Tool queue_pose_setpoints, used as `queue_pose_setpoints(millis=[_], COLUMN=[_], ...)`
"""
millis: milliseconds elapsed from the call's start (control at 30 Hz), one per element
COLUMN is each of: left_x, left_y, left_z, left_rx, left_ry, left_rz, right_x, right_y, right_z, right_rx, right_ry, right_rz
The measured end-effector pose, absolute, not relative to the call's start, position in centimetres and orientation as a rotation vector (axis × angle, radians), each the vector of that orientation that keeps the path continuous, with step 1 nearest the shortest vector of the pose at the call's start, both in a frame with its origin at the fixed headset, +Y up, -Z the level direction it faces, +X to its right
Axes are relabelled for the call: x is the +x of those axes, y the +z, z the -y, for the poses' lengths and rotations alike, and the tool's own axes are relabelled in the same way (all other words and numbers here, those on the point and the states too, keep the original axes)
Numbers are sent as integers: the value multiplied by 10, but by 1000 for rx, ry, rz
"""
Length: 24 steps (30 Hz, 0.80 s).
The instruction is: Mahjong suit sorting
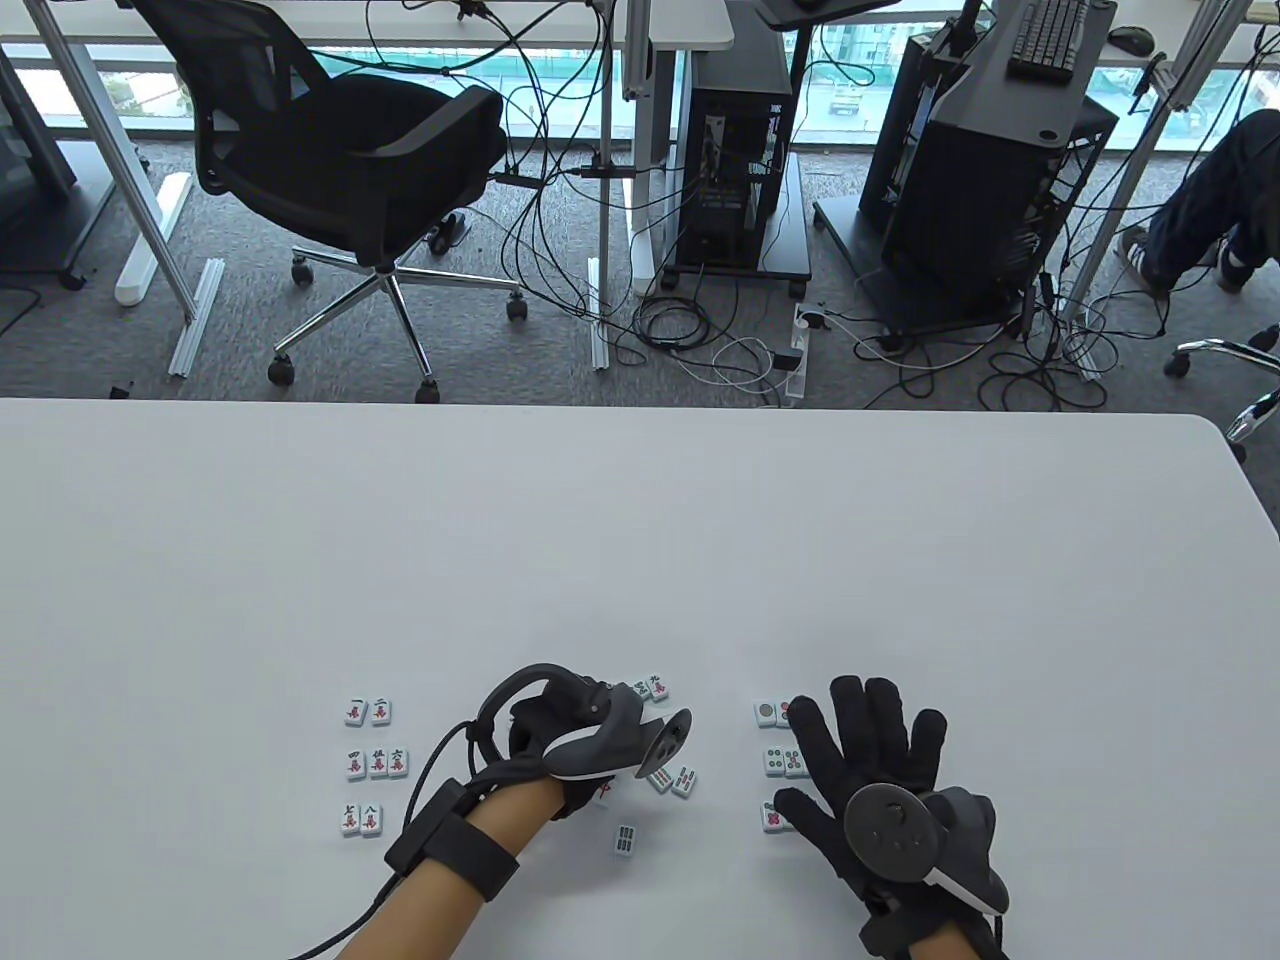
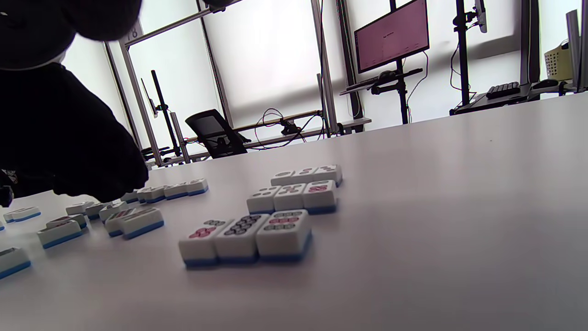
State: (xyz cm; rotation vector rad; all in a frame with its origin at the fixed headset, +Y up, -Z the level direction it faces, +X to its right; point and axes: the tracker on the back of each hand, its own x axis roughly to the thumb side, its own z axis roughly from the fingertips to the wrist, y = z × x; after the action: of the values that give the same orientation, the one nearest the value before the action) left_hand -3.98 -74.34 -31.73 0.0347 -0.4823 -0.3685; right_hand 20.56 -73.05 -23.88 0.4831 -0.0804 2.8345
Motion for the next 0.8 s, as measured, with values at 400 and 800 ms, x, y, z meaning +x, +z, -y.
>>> queue_pose_setpoints(millis=[400, 800], left_x=[-36, -40], left_y=[-321, -319], left_z=[754, 739], left_rx=[-99, -14], left_ry=[-386, -358], left_rz=[519, 496], right_x=[206, 206], right_y=[-239, -240], right_z=[731, 732], right_rx=[483, 484], right_ry=[2825, 2823], right_rz=[78, 77])
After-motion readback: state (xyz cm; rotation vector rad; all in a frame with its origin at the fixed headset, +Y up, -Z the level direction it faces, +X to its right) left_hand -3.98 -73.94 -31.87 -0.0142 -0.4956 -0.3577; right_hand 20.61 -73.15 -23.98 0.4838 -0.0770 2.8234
